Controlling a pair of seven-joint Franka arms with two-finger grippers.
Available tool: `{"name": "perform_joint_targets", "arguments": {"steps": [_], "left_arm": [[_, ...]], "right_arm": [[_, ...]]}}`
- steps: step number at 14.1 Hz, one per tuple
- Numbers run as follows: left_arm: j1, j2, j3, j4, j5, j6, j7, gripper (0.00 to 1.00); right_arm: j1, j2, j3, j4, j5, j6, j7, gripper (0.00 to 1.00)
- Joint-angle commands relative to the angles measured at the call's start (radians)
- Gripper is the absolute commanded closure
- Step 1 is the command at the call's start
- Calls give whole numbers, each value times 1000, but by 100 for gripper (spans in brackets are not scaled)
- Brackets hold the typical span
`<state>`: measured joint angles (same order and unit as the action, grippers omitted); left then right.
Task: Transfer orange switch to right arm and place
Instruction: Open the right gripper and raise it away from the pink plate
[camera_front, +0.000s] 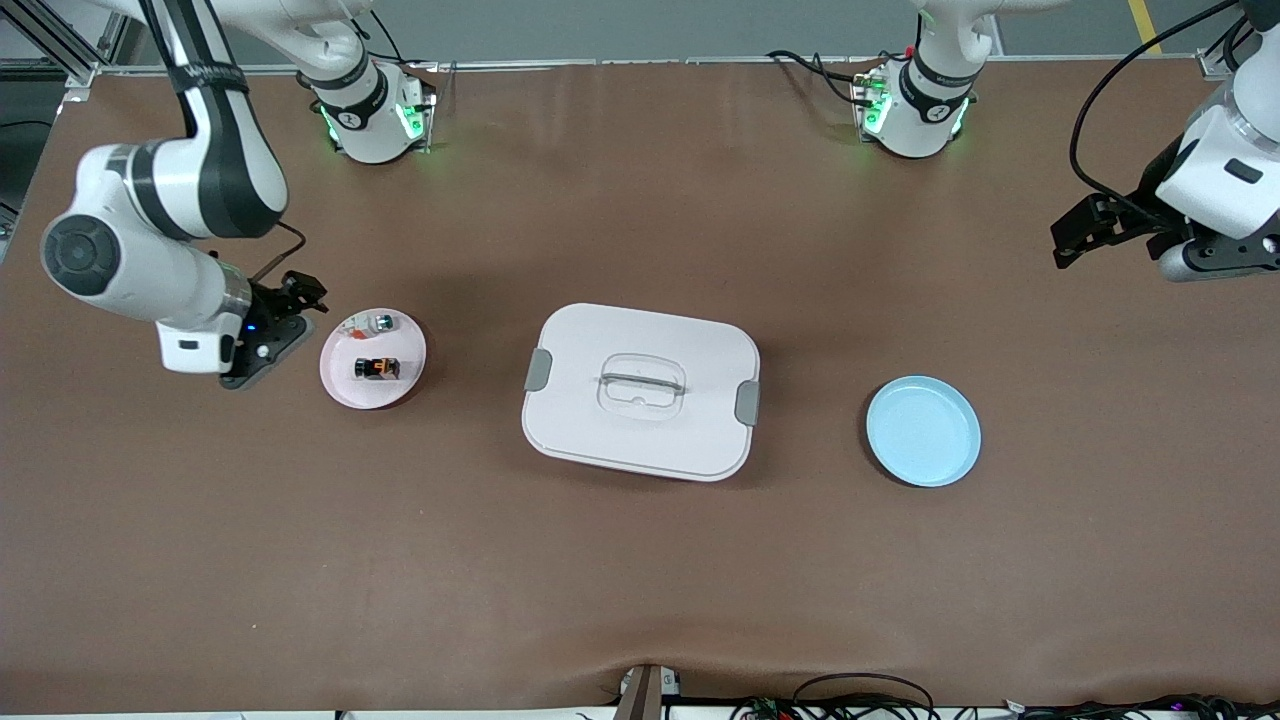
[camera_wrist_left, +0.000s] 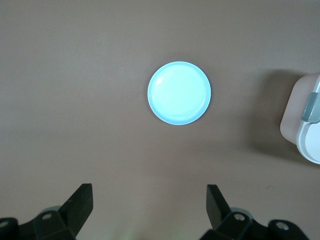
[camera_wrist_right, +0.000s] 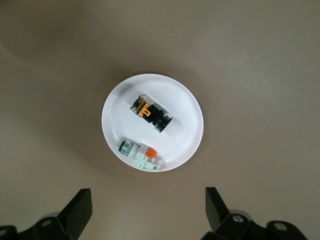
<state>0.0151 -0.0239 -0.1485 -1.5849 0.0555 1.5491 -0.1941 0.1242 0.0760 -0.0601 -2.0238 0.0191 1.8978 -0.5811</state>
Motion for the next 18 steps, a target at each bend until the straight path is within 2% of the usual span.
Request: {"name": "perform_joint_targets", "arguments": {"steps": [1,4,12,15,18], "left_arm": [[3,-30,-2,-24,-14,2,24,0],[3,-31,-3,-24,-14,2,24,0],[3,-31,-6,-24,-14,2,22,0],[3,-36,-8,-24,-14,2,22,0],[3,-37,-8,-26,-14,2,22,0]], "right_arm": [[-35,-2,11,161,-16,-162,140,0],[-92,14,11,331,-16,-327,204,0],[-161,10,11,480,-8,-430,400,0],[-159,11,13,559,-14,-520,585,0],[-152,11,19,589,-42,-526,592,0]]}}
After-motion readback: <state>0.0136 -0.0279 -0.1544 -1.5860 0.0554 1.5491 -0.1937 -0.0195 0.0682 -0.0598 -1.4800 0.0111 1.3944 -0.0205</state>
